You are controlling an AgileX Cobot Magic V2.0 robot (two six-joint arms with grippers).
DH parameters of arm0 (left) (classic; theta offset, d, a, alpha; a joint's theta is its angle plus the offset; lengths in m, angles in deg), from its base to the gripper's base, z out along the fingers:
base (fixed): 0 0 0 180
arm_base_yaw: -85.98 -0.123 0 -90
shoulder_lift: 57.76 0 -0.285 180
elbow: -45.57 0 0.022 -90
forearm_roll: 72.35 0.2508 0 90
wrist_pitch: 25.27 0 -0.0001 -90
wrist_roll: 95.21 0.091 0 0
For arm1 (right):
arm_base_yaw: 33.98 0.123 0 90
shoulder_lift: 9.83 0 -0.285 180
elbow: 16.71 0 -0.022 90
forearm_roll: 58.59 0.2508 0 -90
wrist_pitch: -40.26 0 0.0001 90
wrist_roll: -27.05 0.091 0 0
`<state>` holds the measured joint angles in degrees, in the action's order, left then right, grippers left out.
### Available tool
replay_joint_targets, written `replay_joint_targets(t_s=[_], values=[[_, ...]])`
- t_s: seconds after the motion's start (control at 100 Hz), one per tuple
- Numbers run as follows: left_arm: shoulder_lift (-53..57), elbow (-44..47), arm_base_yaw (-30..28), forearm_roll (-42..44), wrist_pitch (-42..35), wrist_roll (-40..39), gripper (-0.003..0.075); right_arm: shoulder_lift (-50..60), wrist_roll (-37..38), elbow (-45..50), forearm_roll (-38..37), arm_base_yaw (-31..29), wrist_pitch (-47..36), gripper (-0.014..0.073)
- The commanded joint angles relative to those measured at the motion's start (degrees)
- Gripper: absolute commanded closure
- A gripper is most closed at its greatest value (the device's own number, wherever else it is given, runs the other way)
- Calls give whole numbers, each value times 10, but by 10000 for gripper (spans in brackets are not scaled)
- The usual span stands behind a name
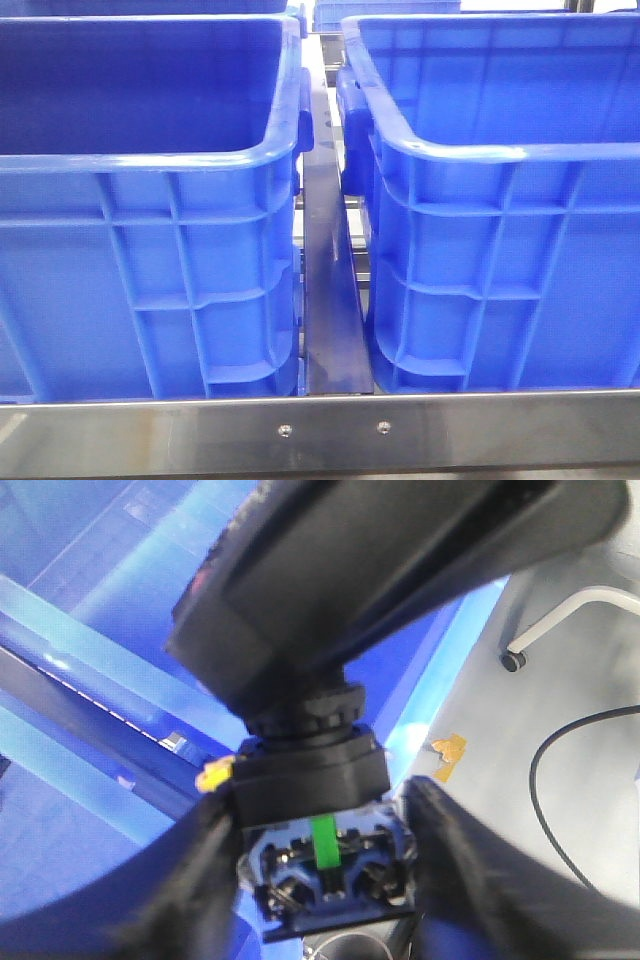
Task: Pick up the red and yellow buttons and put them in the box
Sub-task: 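Grasp the red button with the right gripper and open the left gripper, then move the right gripper over the empty bin and release the red button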
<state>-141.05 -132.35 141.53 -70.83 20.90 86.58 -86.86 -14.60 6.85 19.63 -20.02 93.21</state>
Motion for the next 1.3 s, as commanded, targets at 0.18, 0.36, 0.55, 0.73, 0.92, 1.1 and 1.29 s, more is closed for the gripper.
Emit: replay_joint_targets(t_s=[0.18, 0.36, 0.55, 0.73, 0.92, 1.1, 1.29], values=[[14, -16, 3, -2, -32, 0, 144, 14, -24, -26, 44, 1, -26, 412], [17, -16, -9, -2, -38, -9, 144, 19, -46, -47, 41, -3, -74, 412], [42, 2, -53, -1, -50, -32, 144, 26, -62, -56, 39, -40, -114, 412], [100, 71, -130, -1, -70, -53, 144, 32, -82, -56, 36, -94, -113, 412], [195, 161, -257, -1, -80, -66, 145, 32, -123, -56, 36, -133, -119, 412], [286, 218, -391, 3, -79, -66, 158, 32, -162, -56, 12, -142, -172, 412], [368, 257, -510, 9, -77, -66, 198, 30, -168, -56, -41, -142, -233, 412]])
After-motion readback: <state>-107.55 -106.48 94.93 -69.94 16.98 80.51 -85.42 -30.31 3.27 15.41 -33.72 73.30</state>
